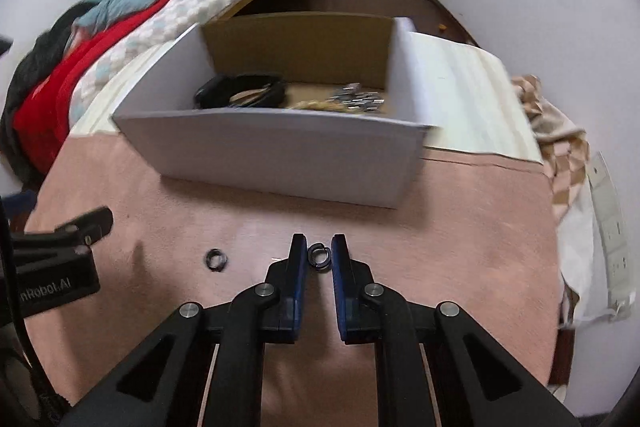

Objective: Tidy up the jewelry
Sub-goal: 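Grasp a black ring with the right tool while the left tool reaches the other ring, then grasp the other black ring with the left tool while the right tool holds its ring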

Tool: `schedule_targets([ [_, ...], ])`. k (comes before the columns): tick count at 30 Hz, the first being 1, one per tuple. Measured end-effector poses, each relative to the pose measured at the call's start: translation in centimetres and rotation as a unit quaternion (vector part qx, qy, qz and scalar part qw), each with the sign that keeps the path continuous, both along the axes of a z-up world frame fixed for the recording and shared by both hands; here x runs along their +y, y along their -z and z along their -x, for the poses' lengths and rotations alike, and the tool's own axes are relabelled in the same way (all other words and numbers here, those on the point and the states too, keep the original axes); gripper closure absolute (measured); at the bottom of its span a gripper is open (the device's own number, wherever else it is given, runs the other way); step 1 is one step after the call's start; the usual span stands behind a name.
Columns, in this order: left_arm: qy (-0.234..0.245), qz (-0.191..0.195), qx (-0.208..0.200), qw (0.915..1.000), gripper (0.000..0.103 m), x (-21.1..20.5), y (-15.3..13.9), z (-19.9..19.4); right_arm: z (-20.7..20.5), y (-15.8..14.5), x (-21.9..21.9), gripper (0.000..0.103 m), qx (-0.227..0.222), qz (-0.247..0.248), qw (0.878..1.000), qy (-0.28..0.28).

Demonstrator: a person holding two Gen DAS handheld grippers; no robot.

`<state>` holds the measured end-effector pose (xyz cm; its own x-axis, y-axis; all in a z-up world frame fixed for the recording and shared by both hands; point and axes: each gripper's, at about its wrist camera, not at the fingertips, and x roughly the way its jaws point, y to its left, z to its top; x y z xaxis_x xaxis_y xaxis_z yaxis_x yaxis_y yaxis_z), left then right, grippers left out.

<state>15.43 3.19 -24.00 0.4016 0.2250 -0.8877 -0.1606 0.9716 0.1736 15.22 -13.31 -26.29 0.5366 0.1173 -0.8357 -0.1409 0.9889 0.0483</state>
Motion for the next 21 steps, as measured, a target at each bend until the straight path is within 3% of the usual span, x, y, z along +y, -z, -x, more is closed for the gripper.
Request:
schedule_targets([
  [5,0.046,0.052,0.01,0.9976,0.004,-3.9,0.7,-0.1,1.1,-1.2,-4.3,0.09,0.0,-0.017,0.998,0.053],
  [12,0.071,0.078,0.036,0.9938,0.053,-6.5,2.4,-0.7,2.5,-1.8,-7.4,0.09,-0.007,-0.017,0.996,0.086],
  [15,0.077,0.085,0.025,0.9931,0.071,-6.7,2.4,-0.9,2.8,-1.9,-7.9,0.09,-0.01,-0.02,0.996,0.092],
  [20,0.086,0.083,0.021,0.9926,0.093,-6.9,2.1,-1.3,3.1,-1.9,-7.9,0.09,-0.009,-0.025,0.995,0.095],
  [21,0.086,0.081,0.019,0.9928,0.093,-6.8,2.2,-1.3,3.2,-1.9,-7.9,0.09,-0.01,-0.025,0.995,0.095],
])
